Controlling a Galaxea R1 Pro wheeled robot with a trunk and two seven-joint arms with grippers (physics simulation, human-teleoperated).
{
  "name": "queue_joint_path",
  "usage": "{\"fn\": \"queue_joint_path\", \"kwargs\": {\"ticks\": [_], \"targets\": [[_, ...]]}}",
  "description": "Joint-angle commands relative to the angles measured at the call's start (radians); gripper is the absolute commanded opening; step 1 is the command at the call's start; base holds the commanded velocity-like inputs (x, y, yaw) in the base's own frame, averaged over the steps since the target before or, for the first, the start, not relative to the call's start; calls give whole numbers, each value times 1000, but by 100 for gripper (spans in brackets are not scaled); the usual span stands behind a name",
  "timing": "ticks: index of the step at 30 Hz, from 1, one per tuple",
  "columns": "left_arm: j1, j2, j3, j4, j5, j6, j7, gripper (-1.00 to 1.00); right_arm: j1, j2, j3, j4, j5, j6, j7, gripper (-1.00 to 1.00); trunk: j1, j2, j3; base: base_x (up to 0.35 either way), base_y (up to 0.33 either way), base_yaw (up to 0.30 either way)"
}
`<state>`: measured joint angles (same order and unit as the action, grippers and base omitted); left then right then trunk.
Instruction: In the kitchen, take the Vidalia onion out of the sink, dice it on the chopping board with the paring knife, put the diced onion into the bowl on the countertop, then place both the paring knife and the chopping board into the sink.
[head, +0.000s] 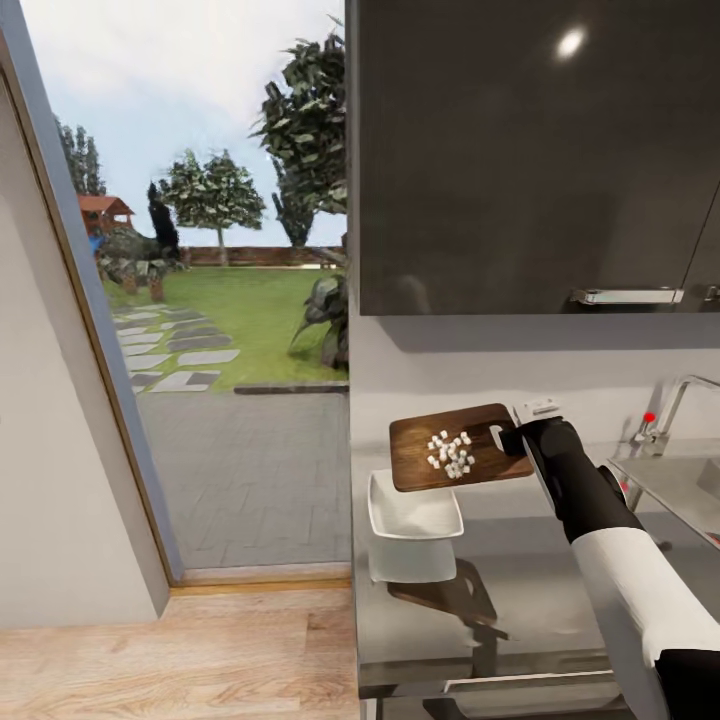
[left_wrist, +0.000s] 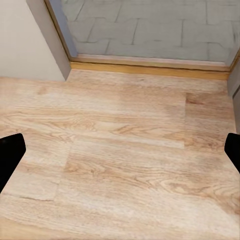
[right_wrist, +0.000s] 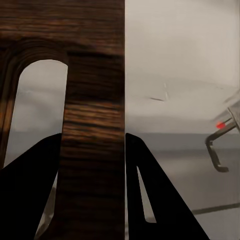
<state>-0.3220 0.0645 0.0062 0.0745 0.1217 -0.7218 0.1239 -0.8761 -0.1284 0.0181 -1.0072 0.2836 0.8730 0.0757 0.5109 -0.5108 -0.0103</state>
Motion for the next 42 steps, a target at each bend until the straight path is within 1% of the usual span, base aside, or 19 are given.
{"fn": "queue_joint_path", "kwargs": {"ticks": [1, 5, 8, 12, 20, 26, 42], "targets": [[-2, 0, 0, 4, 3, -6, -1, 100, 0, -1, 2, -1, 11, 5, 9, -100, 0, -1, -1, 0, 0, 0], [-2, 0, 0, 4, 4, -5, -1, 100, -1, -2, 2, 2, 12, 6, 8, -100, 0, -1, -1, 0, 0, 0], [-1, 0, 0, 4, 4, -6, -1, 100, -1, -2, 2, 5, 38, 6, 9, -100, 0, -1, -1, 0, 0, 0], [-2, 0, 0, 4, 4, -6, -1, 100, -1, -2, 2, 5, 50, 6, 10, -100, 0, -1, -1, 0, 0, 0], [-2, 0, 0, 4, 4, -6, -1, 100, -1, -2, 2, 7, 51, 6, 10, -100, 0, -1, -1, 86, 171, 0], [-2, 0, 0, 4, 4, -6, -1, 100, -1, -2, 2, 7, 51, 6, 10, -100, 0, -1, -1, 9, 89, 0], [-2, 0, 0, 4, 4, -5, 0, 100, 0, -3, 2, 8, 51, 3, 12, -100, 0, -1, -1, 0, -7, 0]]}}
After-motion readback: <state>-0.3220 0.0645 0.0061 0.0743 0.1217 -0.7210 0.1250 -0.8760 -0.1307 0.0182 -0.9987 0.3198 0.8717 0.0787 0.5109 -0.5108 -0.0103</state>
